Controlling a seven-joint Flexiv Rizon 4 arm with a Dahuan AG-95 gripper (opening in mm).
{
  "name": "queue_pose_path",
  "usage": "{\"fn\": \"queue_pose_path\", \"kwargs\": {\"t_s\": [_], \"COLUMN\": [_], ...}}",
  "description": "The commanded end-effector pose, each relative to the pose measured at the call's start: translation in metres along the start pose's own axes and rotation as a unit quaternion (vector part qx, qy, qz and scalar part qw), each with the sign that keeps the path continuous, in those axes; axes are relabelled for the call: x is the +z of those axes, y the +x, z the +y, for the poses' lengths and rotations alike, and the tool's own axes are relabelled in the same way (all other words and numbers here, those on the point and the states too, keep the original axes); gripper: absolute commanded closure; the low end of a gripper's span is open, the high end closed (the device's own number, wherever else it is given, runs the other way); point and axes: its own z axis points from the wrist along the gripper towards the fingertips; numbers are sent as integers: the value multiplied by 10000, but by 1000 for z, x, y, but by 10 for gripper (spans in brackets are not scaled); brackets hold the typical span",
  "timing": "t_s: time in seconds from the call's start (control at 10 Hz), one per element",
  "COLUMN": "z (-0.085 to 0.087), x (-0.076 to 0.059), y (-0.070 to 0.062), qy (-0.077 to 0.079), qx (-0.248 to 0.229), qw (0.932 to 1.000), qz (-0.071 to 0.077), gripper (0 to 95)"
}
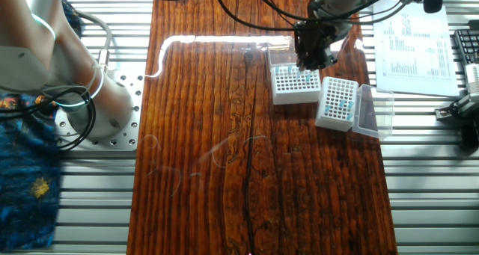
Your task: Transfer all medium pipette tips from one holder to another
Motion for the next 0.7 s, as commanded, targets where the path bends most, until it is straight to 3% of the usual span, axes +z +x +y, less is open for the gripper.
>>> {"fn": "queue_pose_path", "kwargs": {"t_s": [0.1,0.7], "z": [0,-4], "x": [0,6], "y": [0,-1], "qy": [23,0], "qx": [-6,-42], "qw": [10000,10000], "qz": [13,-4], "gripper": [950,950]}}
